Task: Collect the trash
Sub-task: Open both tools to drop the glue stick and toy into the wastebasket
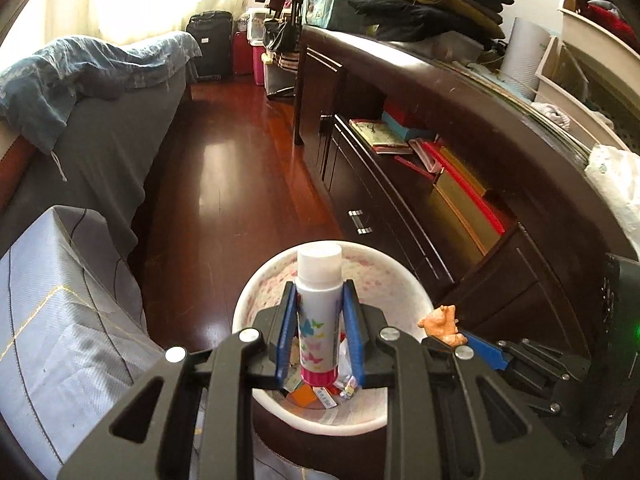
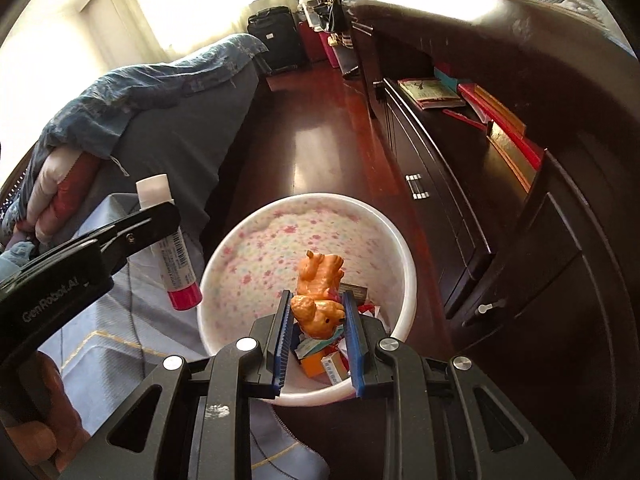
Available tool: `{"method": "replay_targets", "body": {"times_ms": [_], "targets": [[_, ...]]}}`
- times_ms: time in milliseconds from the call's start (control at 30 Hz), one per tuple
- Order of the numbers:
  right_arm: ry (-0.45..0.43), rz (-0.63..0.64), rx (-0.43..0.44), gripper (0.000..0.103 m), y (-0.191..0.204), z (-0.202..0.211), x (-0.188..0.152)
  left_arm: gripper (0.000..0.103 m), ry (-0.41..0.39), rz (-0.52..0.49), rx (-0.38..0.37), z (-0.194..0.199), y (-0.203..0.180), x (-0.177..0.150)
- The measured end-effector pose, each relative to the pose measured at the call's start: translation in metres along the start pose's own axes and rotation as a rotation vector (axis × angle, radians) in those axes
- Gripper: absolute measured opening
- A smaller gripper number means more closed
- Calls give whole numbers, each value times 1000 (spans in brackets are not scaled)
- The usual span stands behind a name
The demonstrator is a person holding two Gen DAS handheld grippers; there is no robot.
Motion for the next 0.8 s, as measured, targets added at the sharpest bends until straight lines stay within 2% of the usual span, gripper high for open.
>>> {"method": "replay_targets", "body": {"times_ms": [133,200,267,300,400,467,700,800], "targets": [[12,12,-14,25,0,-13,-1,25,20,7,5,-11,4,-2],[15,18,-22,27,1,-17,-1,29,19,13,4,-14,7,-3],[16,22,-38,30,-1,-22,-2,43,12,18,11,-15,9,-3],[15,22,-40,34,-1,-23,-2,45,8,24,10,-14,10,-2],[14,22,-46,43,-2,-26,-3,59,-9,35,14,-13,13,1],[11,25,-52,45,-2,-25,-4,65,-18,47,12,-10,16,2],[2,33,-65,54,1,-17,-3,73,-25,68,18,0,22,6],[-1,30,-68,62,3,-9,-3,79,-38,80,30,14,27,7]]}}
Point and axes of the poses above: each gripper's, at about its wrist camera, not at the fingertips, and z roughly against the way its jaws point, y to its left, x to its top, the point moved 5 cm from there along -z, roughly the way its jaws point, and after that the axes turned 8 degrees about -y, right-handed, at the moved point
